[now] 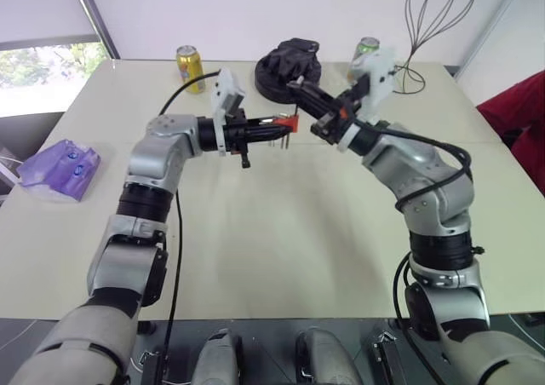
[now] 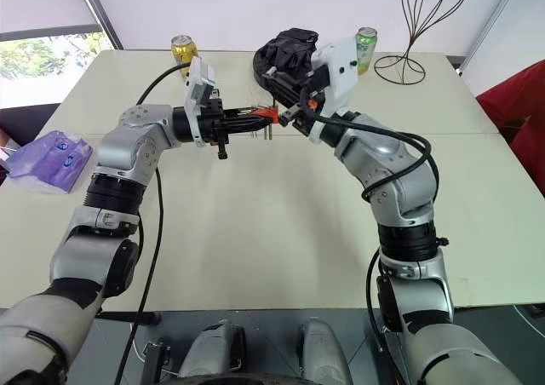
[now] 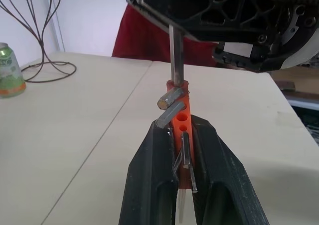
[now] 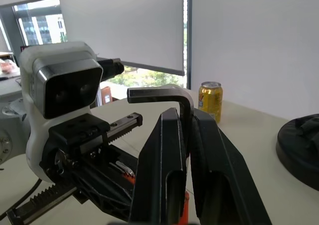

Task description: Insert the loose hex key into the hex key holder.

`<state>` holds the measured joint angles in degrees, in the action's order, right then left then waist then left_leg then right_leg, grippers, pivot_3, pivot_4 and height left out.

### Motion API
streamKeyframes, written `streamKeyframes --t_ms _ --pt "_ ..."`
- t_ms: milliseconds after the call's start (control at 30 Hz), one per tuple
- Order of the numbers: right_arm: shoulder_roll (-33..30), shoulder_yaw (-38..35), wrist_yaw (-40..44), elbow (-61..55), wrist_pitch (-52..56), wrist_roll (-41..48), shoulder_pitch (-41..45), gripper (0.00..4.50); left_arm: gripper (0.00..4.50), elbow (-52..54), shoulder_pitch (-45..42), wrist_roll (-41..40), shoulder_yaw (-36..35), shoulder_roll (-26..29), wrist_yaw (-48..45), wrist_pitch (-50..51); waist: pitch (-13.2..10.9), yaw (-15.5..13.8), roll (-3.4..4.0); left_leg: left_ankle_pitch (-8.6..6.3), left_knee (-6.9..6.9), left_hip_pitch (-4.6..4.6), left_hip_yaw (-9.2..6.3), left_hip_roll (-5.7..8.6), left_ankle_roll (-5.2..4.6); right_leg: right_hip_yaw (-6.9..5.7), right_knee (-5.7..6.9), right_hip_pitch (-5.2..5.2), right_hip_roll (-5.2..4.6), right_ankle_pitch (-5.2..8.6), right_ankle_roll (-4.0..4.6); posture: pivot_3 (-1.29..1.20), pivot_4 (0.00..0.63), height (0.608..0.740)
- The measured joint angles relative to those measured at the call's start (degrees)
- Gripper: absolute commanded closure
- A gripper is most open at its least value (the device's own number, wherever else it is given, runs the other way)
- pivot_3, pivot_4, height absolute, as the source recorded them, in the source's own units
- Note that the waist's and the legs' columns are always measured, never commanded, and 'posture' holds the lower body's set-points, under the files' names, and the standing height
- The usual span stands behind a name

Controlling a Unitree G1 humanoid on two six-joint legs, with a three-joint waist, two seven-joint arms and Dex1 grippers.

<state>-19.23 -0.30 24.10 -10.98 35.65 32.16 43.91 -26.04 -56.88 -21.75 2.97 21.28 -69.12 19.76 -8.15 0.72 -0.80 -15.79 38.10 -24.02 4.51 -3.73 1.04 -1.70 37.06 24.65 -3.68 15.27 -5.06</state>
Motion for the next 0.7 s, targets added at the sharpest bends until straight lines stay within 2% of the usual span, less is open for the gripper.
streamKeyframes --t_ms 67,167,333,467,700 --pt "0.04 0.16 0.22 0.17 -0.37 -0.49 0.01 4.40 4.50 0.13 0.00 -0.02 0.00 0.00 0.23 0.11 0.00 0.00 0.00 0.00 0.00 0.00 0.00 0.00 0.00 0.00 0.00 0.00 0.00 0.00 0.00 0.00 0.150 0.740" --pt "0.13 0.16 0.22 0.77 -1.06 -1.37 0.01 3.52 4.50 0.44 0.00 -0.66 -0.35 -0.08 0.67 1.37 0.00 0.01 0.00 0.00 0.00 0.00 0.00 0.00 0.00 0.00 0.00 0.00 0.00 0.00 0.00 0.00 0.150 0.740" --pt "0.14 -0.58 -0.66 2.43 -1.10 -2.69 -0.61 0.96 4.50 1.45 0.00 -1.93 -1.73 0.26 1.01 2.28 0.00 0.01 0.00 0.02 0.00 0.00 0.00 0.00 0.03 0.00 0.00 0.00 0.00 0.00 0.00 0.00 0.150 0.740" --pt "1.32 -2.49 -1.17 2.76 1.03 -0.04 -0.61 0.96 4.50 1.48 -0.01 -2.00 -1.74 0.41 0.94 2.16 0.00 0.00 0.00 0.03 0.00 0.00 0.00 0.00 0.05 0.00 0.00 0.00 0.00 0.00 0.00 0.00 0.150 0.740" --pt "-1.53 -9.91 -0.35 -3.46 11.91 12.94 -2.53 0.96 4.50 -0.20 -0.13 -1.89 -2.00 0.39 1.04 1.82 -0.01 -0.13 0.00 -0.02 0.00 -0.01 0.00 0.00 -0.04 0.00 0.00 0.00 -0.01 0.00 0.00 0.00 0.150 0.740"
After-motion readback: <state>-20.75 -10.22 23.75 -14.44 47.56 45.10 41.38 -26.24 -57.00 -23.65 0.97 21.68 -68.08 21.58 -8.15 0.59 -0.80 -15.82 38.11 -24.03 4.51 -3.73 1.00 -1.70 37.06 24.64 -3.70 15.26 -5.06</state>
